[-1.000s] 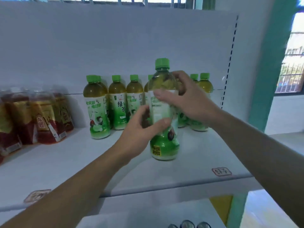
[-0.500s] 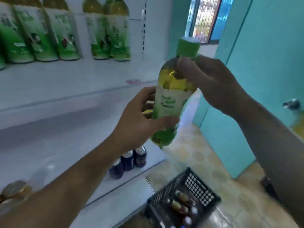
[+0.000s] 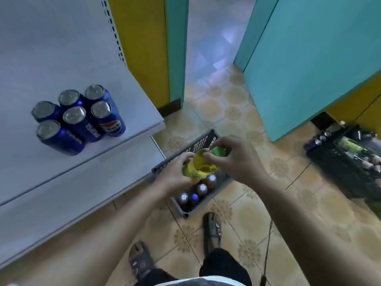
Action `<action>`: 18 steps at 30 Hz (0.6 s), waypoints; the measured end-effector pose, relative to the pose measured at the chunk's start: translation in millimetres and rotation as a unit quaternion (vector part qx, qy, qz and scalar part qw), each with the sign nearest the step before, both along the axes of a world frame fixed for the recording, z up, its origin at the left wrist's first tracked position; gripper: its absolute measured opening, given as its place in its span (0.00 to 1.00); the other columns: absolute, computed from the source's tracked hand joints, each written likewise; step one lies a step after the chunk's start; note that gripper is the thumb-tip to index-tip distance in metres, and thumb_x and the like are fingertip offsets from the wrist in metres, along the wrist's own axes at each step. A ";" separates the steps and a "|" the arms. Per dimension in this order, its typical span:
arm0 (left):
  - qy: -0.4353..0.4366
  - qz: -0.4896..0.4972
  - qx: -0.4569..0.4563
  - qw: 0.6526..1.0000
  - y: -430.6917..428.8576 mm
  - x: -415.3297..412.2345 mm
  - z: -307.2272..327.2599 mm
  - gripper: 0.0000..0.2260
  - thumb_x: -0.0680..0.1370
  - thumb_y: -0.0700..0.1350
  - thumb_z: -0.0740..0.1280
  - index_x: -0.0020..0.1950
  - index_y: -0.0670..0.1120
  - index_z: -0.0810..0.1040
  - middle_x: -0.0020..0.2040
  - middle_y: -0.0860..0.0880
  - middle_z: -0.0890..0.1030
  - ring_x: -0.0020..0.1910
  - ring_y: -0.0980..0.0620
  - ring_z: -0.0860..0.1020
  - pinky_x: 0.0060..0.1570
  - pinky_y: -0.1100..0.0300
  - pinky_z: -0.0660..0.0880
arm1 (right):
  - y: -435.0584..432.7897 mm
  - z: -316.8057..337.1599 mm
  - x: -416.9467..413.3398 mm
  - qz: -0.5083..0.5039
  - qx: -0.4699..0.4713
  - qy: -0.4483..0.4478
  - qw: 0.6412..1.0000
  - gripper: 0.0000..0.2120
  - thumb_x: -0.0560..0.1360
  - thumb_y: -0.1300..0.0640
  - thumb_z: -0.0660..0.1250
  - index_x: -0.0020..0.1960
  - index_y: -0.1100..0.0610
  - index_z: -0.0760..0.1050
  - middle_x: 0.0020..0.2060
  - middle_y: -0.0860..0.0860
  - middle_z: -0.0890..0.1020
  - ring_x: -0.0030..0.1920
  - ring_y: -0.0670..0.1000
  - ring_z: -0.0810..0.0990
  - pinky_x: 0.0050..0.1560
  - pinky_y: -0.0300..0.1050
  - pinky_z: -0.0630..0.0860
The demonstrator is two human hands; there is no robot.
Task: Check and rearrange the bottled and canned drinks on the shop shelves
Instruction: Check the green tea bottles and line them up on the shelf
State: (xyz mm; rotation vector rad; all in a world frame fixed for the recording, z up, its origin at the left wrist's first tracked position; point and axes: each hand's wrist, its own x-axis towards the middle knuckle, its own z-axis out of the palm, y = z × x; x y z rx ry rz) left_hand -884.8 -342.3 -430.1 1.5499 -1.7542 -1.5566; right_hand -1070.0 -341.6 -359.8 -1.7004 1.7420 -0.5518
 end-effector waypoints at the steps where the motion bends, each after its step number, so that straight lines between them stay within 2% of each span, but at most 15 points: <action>1: -0.020 0.018 0.027 0.999 3.0 -15.0 -24.4 0.30 0.69 0.52 0.77 0.68 0.56 0.71 0.64 0.52 0.77 0.59 0.54 0.78 0.61 0.50 0.77 | 1.8 -31.5 -11.8 -0.006 0.030 0.006 1.000 0.11 0.71 0.47 0.77 0.48 0.52 0.81 0.43 0.47 0.78 0.42 0.47 0.76 0.39 0.38 0.70; 3: -0.047 0.060 0.069 0.995 7.9 -39.9 -73.0 0.31 0.66 0.59 0.73 0.68 0.56 0.71 0.66 0.52 0.76 0.61 0.53 0.77 0.63 0.48 0.75 | 2.3 -90.1 -34.2 -0.029 0.072 0.023 0.997 0.11 0.72 0.46 0.76 0.47 0.51 0.79 0.43 0.47 0.77 0.42 0.47 0.75 0.37 0.38 0.68; 4: -0.061 0.078 0.097 0.990 10.8 -50.4 -98.0 0.30 0.68 0.58 0.73 0.69 0.55 0.71 0.66 0.52 0.76 0.62 0.52 0.76 0.64 0.48 0.74 | -0.6 -118.5 -45.3 -0.044 0.091 0.033 0.994 0.11 0.73 0.46 0.75 0.47 0.51 0.78 0.44 0.47 0.78 0.41 0.46 0.75 0.36 0.38 0.67; 7: -0.100 0.136 0.183 0.969 17.2 -69.9 -164.3 0.21 0.76 0.48 0.72 0.68 0.49 0.74 0.62 0.49 0.79 0.59 0.49 0.78 0.63 0.51 0.74 | -19.3 -195.6 -71.8 -0.063 0.144 0.049 0.986 0.10 0.74 0.46 0.74 0.47 0.50 0.77 0.46 0.50 0.78 0.41 0.45 0.72 0.34 0.36 0.63; 10: -0.127 0.187 0.228 0.947 23.4 -77.0 -224.2 0.24 0.71 0.52 0.73 0.65 0.46 0.76 0.58 0.46 0.81 0.56 0.45 0.79 0.62 0.48 0.75 | -33.9 -266.9 -84.9 -0.074 0.176 0.049 0.980 0.11 0.74 0.46 0.74 0.50 0.51 0.79 0.48 0.51 0.78 0.45 0.46 0.73 0.37 0.38 0.65; 14: -0.134 0.184 0.269 0.936 15.9 -78.7 -290.4 0.18 0.78 0.46 0.71 0.67 0.47 0.75 0.58 0.50 0.79 0.57 0.49 0.78 0.64 0.53 0.73 | -46.8 -354.9 -78.5 -0.095 0.191 0.004 0.977 0.10 0.74 0.46 0.74 0.51 0.50 0.78 0.49 0.50 0.77 0.48 0.47 0.75 0.46 0.41 0.71; 18: -0.143 0.184 0.274 0.933 -3.8 -76.0 -351.9 0.16 0.78 0.46 0.70 0.66 0.47 0.76 0.58 0.51 0.81 0.56 0.52 0.79 0.63 0.57 0.73 | -57.7 -448.5 -54.0 -0.113 0.215 -0.012 0.970 0.10 0.75 0.49 0.74 0.50 0.51 0.76 0.52 0.52 0.79 0.52 0.50 0.78 0.48 0.41 0.69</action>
